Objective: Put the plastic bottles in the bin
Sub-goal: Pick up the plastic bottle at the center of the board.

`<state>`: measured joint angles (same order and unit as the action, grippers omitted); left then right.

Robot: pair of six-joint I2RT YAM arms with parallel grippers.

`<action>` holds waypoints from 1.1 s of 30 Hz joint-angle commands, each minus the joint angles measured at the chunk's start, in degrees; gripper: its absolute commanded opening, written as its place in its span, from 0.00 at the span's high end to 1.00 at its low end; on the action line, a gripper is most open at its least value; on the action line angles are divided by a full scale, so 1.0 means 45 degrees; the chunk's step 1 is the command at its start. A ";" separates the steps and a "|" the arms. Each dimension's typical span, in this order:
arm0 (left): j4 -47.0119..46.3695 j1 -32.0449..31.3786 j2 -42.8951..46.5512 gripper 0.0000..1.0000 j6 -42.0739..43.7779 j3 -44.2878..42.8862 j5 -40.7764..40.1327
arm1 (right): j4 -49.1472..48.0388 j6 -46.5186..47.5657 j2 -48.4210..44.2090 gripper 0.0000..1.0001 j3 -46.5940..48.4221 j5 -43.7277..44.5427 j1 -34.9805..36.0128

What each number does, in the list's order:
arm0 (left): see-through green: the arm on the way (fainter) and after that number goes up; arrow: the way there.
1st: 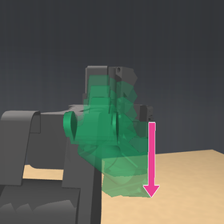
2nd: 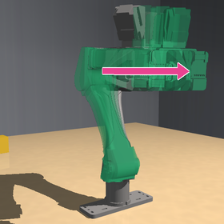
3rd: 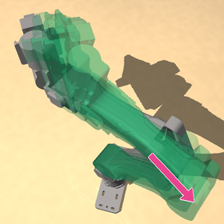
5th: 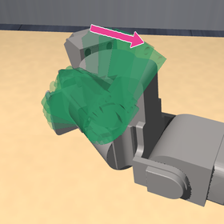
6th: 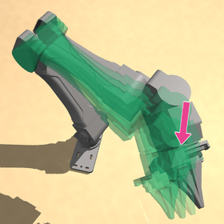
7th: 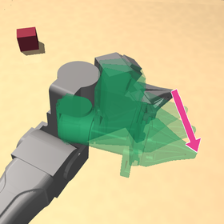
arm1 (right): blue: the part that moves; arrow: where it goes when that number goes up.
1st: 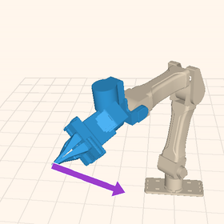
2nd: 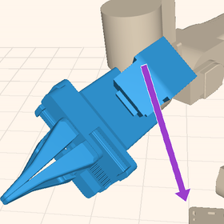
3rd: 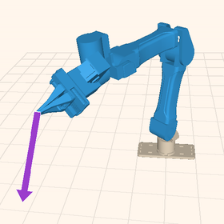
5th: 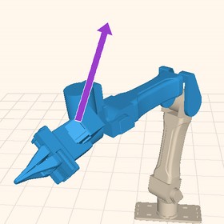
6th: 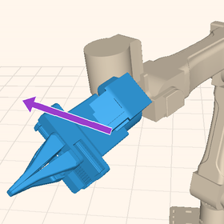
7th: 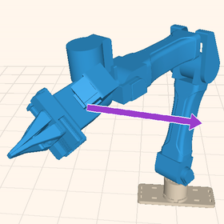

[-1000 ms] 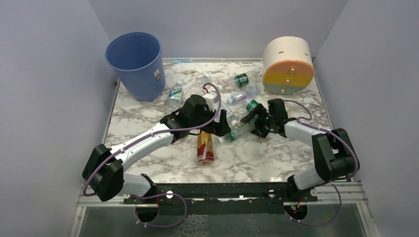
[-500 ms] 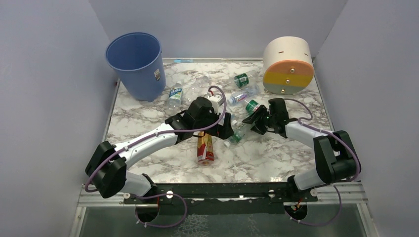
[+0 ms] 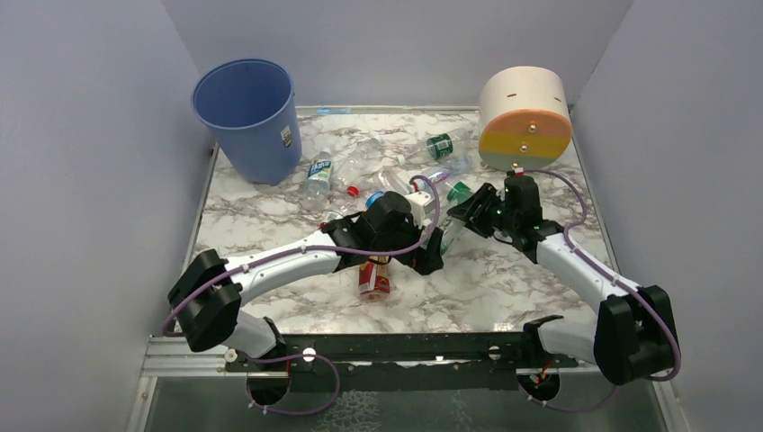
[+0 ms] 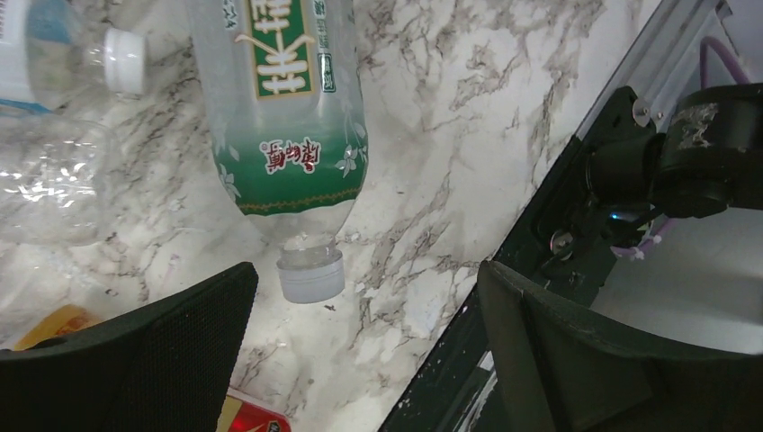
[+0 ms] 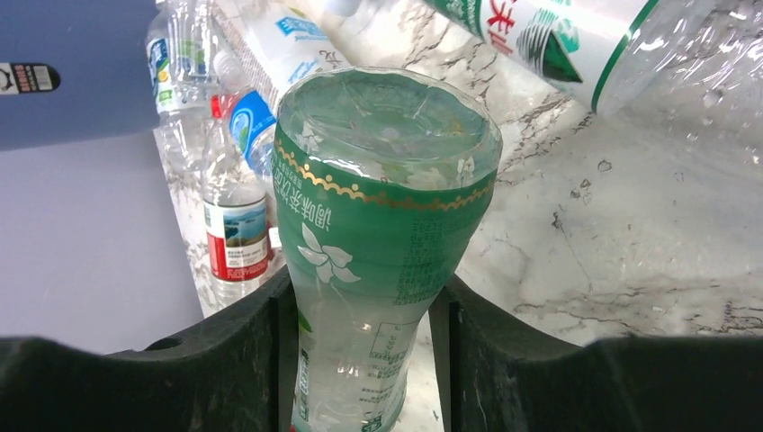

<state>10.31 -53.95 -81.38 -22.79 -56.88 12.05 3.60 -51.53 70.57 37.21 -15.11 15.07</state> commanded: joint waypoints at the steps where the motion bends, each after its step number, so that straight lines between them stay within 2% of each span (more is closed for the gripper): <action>1: -0.0683 -0.0435 -0.0461 0.01 0.0072 -0.0264 -0.0016 | 0.0744 0.0540 -0.0786 0.52 -0.0101 -0.0426 0.0069; 17: -0.1365 -0.0520 -0.1802 0.01 -0.0092 -0.1084 0.0379 | 0.1199 0.0465 -0.2013 0.51 -0.0323 -0.1276 0.0135; 33: -0.1428 -0.0549 -0.2377 0.01 -0.0157 -0.1647 0.0290 | 0.0977 0.0299 -0.2245 0.50 -0.0616 -0.1675 0.0322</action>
<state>6.07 -56.01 -91.29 -23.14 -62.26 12.58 7.84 -49.91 62.02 35.16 -20.71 15.84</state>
